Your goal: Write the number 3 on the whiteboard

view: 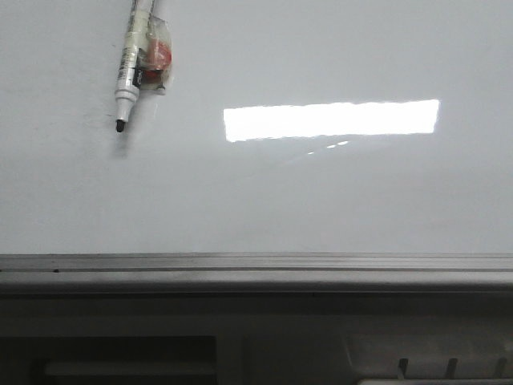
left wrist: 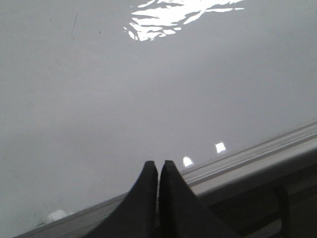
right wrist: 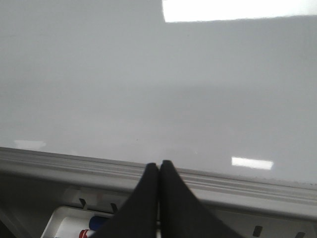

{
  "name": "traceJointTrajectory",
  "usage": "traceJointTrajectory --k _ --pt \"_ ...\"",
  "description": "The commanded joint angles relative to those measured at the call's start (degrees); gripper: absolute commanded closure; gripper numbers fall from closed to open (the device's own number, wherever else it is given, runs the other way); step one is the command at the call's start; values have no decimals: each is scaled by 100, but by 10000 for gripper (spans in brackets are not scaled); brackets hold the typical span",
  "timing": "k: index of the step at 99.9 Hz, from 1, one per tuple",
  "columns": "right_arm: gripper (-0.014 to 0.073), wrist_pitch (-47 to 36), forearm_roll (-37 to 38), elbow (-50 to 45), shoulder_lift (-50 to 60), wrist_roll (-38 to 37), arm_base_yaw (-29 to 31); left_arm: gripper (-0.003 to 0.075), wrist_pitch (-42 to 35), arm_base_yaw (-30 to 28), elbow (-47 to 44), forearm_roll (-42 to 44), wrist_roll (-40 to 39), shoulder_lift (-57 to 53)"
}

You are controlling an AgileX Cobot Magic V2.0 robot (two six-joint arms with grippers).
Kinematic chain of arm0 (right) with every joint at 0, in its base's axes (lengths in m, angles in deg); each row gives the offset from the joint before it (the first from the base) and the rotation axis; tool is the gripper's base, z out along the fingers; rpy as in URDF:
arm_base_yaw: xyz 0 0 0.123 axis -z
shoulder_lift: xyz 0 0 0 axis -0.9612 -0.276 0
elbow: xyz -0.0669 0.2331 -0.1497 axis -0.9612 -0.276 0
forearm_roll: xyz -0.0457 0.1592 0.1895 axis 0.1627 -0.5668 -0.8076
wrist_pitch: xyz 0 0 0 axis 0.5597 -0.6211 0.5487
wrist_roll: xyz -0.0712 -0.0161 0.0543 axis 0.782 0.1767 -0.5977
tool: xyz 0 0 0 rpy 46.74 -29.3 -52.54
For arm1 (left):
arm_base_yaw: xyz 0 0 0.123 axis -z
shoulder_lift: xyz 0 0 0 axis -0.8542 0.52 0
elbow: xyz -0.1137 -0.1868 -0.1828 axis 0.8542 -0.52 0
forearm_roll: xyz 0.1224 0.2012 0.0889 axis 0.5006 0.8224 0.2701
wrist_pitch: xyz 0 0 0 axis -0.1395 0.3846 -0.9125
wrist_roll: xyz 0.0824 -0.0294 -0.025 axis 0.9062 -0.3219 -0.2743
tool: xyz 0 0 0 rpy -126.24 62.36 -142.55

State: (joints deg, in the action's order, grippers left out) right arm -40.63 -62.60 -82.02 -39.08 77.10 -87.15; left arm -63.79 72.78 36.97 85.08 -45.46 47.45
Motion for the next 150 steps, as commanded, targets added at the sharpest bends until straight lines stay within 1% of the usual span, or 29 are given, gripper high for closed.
traceJointTrajectory --k 1,83,96,106,115,125,130,139,150 --pt "654 -86 74 -174 102 28 28 741 -389 -14 -63 32 -60 -135" --pt "654 -86 74 -174 102 28 28 741 -389 -14 -63 32 -60 -135" --pt "654 -212 74 -174 102 28 28 741 -450 -14 -63 112 -60 -135" --pt "654 -682 41 -174 102 28 28 741 -872 -14 -63 43 -60 -135" --pt "654 -1575 -359 -174 102 4 28 741 -1429 -14 -63 43 -60 -135" --pt "654 -2387 -769 -174 102 4 28 741 -1962 -23 -63 29 -60 -135" --pt "654 -2658 -888 -174 102 4 28 741 -2166 -23 -63 -204 -111 -135" --pt "654 -2820 -925 -174 102 4 28 741 -2600 -12 -63 -1369 -362 -135" --pt "654 -2763 -1374 -174 102 -34 28 741 -3016 -12 -63 -2682 -372 -135"
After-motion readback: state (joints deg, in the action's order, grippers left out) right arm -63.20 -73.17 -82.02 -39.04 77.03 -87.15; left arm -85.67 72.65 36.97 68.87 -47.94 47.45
